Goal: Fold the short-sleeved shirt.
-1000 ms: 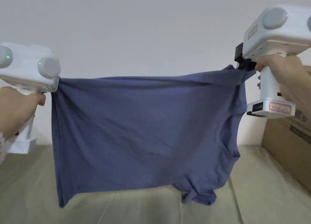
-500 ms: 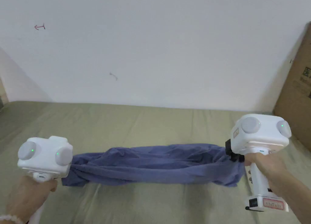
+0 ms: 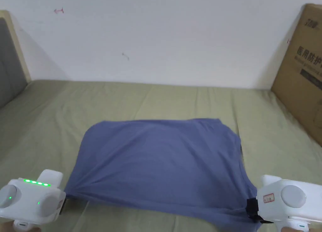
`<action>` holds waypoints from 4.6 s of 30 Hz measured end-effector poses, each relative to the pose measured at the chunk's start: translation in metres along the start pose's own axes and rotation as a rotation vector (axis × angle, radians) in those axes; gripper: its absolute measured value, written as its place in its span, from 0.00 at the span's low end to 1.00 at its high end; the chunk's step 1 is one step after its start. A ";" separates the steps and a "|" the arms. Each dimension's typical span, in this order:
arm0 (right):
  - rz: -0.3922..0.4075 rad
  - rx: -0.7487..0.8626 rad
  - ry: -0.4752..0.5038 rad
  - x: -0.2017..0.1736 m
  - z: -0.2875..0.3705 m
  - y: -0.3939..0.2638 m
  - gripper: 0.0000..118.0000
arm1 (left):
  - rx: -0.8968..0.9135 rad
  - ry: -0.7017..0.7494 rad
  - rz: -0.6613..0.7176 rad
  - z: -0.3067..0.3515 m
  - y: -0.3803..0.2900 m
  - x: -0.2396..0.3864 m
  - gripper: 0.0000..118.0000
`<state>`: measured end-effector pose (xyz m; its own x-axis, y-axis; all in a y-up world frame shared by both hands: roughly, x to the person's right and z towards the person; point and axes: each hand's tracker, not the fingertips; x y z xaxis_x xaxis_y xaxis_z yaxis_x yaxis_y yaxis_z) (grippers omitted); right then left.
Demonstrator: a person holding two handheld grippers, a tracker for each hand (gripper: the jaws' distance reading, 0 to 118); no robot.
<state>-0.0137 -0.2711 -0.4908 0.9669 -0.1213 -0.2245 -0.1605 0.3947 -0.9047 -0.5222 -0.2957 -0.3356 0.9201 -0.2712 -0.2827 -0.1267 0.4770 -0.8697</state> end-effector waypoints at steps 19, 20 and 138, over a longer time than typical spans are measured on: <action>-0.064 -0.004 0.041 0.016 0.052 -0.154 0.05 | -0.037 0.007 -0.023 0.082 -0.159 0.001 0.04; -0.064 0.002 0.045 0.016 0.053 -0.153 0.05 | -0.036 0.010 -0.023 0.082 -0.159 0.002 0.07; 0.126 0.183 0.061 -0.011 0.013 0.206 0.02 | 0.205 -0.071 0.057 0.044 0.166 -0.016 0.02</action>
<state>-0.0549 -0.1769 -0.6698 0.9268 -0.1129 -0.3580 -0.2353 0.5684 -0.7884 -0.5417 -0.1753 -0.4579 0.9383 -0.1833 -0.2934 -0.1074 0.6519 -0.7507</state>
